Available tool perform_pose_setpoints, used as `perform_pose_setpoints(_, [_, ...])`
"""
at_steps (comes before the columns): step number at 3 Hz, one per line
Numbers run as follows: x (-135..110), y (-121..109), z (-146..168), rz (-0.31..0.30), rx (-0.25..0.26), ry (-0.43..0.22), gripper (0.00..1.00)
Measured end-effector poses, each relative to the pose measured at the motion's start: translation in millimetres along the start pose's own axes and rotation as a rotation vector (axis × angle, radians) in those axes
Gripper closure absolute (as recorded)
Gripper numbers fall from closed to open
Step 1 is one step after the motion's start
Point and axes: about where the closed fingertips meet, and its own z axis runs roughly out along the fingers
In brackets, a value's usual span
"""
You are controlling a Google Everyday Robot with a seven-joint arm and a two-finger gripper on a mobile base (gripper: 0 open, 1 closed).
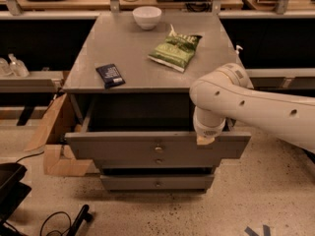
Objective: Open top drawer
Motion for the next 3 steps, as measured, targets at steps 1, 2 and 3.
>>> perform_pose_setpoints(1, [0.0,-0.7,-1.6,0.0,0.0,0.0,1.0])
perform_pose_setpoints(2, [1.7,29.3,-4.6,0.03,-0.028,-0.003,1.0])
perform_pose_setpoints(3, [1.8,34.0,-5.3,0.036,-0.032,-0.004,1.0])
